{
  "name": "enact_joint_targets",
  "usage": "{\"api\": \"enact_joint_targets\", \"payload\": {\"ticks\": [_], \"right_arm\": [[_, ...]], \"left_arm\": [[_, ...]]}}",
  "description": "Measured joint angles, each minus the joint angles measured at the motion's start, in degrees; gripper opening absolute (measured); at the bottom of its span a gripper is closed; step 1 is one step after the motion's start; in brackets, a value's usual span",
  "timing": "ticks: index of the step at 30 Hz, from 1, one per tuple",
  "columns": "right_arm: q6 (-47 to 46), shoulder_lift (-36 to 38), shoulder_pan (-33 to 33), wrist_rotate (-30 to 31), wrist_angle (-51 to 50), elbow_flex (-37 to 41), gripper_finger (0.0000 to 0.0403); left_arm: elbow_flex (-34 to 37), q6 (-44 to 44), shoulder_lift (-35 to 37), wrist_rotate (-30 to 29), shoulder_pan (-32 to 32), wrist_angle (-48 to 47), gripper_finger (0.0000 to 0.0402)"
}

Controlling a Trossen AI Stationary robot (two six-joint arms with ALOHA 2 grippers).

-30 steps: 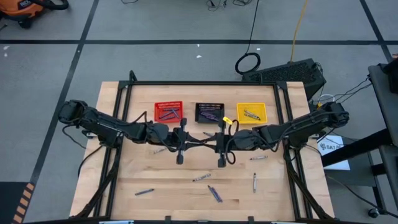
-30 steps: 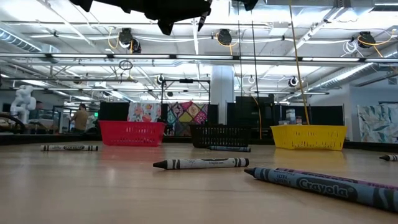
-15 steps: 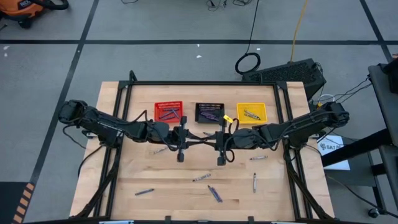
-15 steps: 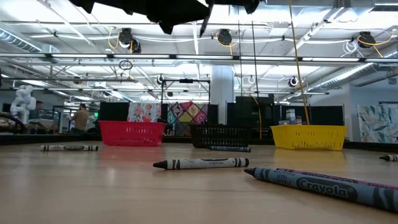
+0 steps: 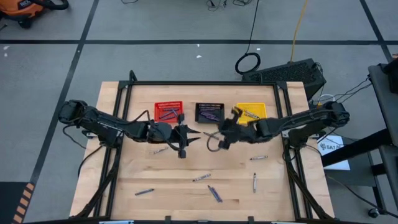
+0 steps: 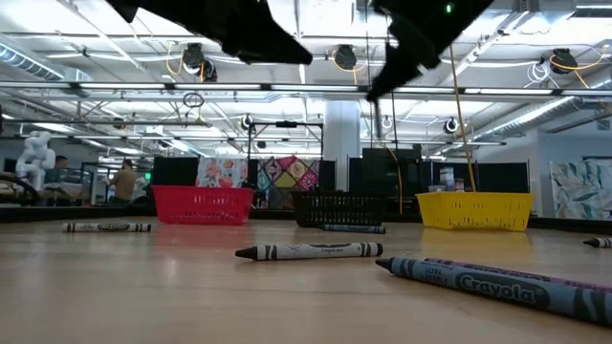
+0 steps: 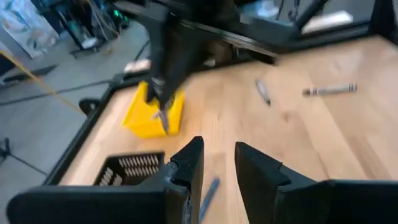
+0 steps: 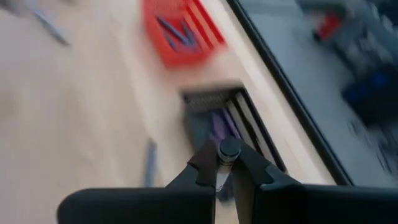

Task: Sort crayons
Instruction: Put the black crayon into the yellow bin

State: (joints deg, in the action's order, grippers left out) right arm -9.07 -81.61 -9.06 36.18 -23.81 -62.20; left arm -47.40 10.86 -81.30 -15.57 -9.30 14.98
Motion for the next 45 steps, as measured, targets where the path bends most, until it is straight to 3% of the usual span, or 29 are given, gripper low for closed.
{"api": "enact_joint_targets", "payload": {"ticks": [7,18,21,29,34,45], "right_arm": [[-6.5,0.3,8.1,-0.4,-14.0,0.0,0.0004],[-5.8,0.2,19.8,-6.4,-26.7,0.0,0.0004],[-4.1,0.2,22.3,-10.5,-26.2,1.4,0.0004],[-2.0,0.2,27.0,-11.1,-25.9,6.8,0.0004],[-1.2,0.1,28.9,-15.4,-24.2,9.0,0.0005],[-0.6,0.1,29.7,-15.5,-23.6,10.7,0.0044]], "left_arm": [[0.0,-4.4,0.0,0.0,0.0,-4.5,0.0095],[0.0,-4.6,0.0,0.0,0.1,-4.9,0.0095],[0.0,-4.6,0.0,0.0,0.1,-4.9,0.0095],[0.0,-4.6,0.0,0.0,0.1,-5.3,0.0095],[0.0,-6.3,0.0,0.1,0.1,-5.3,0.0095],[0.0,-13.8,-4.1,1.7,0.7,-5.2,0.0095]]}}
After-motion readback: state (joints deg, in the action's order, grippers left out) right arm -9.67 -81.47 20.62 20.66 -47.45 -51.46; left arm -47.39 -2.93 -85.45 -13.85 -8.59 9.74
